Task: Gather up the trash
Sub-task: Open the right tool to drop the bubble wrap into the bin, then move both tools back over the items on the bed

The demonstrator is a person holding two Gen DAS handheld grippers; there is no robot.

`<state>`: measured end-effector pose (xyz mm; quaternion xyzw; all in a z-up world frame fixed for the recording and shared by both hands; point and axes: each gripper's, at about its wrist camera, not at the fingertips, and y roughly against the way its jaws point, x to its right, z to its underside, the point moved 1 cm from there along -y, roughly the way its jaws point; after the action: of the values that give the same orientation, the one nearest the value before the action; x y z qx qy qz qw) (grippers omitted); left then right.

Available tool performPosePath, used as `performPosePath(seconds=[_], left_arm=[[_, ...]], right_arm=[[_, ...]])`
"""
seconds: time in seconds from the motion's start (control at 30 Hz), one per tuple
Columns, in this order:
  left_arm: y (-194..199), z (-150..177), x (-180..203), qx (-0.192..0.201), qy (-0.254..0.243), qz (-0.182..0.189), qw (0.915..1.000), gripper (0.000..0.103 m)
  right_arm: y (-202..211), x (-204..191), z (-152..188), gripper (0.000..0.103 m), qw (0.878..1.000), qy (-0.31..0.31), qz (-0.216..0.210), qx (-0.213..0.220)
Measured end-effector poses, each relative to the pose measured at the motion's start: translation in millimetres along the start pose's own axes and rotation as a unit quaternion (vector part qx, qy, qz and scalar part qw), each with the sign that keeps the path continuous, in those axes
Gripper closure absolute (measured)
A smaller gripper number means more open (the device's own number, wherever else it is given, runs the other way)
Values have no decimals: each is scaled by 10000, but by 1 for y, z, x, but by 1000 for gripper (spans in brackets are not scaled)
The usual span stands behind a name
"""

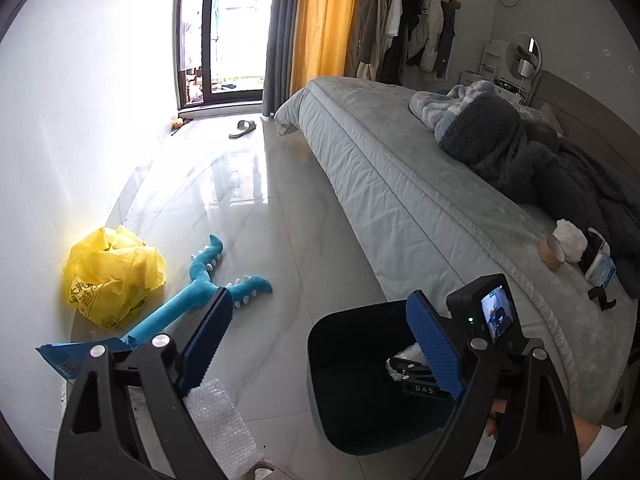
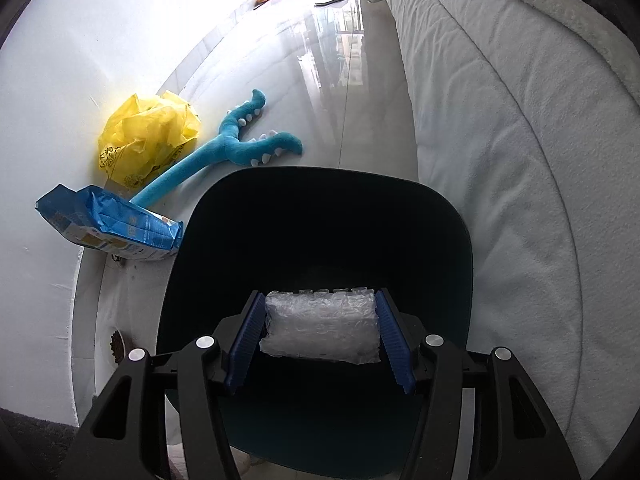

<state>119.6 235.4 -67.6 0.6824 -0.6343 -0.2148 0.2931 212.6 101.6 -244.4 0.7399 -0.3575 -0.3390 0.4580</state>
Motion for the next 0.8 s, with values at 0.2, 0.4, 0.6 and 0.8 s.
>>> performPosePath(seconds=[0.2,0.4,0.6,0.8], left_arm=[[9,-8,17,252,-505,-122,9983,9],[15,-16,30,465,-513,107,9975,8],[26,-25,48,768,-557,240,9952,6],[30,-32,63,943,-497,238,9940,5]], right_arm=[[-2,-1,4,36,9999,103,94,-79],[12,3,7,24,9998,170,69,6],[38,-2,10,17,9990,372,-83,212],[75,-5,10,11,9964,516,-235,634]])
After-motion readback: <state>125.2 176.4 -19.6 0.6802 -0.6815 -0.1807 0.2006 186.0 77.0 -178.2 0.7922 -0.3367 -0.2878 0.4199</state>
